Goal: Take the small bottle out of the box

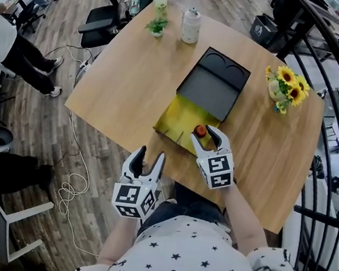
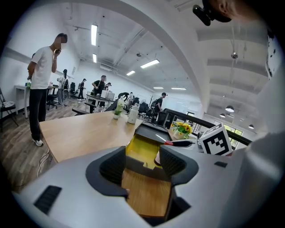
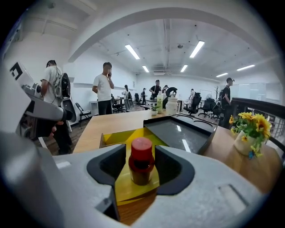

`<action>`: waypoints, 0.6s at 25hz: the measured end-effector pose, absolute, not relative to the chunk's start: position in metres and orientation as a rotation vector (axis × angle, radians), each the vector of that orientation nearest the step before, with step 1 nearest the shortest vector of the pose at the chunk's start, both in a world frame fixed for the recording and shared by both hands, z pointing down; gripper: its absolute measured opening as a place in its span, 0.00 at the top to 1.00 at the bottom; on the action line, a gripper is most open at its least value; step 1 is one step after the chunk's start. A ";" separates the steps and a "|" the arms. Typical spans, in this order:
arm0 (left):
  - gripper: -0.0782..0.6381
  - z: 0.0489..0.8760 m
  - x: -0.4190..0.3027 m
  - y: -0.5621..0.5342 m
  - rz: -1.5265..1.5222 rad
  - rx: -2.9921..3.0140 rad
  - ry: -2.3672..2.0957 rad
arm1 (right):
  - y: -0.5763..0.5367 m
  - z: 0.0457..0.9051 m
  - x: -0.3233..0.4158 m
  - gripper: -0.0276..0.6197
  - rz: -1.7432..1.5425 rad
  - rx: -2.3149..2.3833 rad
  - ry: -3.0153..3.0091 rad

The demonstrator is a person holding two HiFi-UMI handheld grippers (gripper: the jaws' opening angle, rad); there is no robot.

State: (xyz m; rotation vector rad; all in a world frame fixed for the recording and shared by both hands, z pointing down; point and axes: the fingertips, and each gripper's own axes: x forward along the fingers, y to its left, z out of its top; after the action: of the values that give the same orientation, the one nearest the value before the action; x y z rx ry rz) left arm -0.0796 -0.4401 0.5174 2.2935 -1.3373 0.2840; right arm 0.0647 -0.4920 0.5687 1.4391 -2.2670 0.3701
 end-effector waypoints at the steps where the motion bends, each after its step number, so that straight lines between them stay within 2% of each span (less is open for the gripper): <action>1: 0.57 0.518 -0.079 -0.441 0.285 2.293 -1.337 | -0.493 0.570 0.065 0.65 0.371 1.441 -2.262; 3: 0.57 0.518 -0.078 -0.441 0.286 2.294 -1.335 | -0.494 0.570 0.066 0.70 0.375 1.446 -2.262; 15: 0.57 0.508 -0.082 -0.424 0.279 2.309 -1.345 | -0.487 0.564 0.067 0.74 0.352 1.476 -2.252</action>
State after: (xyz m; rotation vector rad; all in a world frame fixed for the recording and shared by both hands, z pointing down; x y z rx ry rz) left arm -0.0822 -0.4241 0.5078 2.3089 -1.3453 0.2790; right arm 0.0671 -0.4874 0.5643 1.4756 -2.2518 0.3516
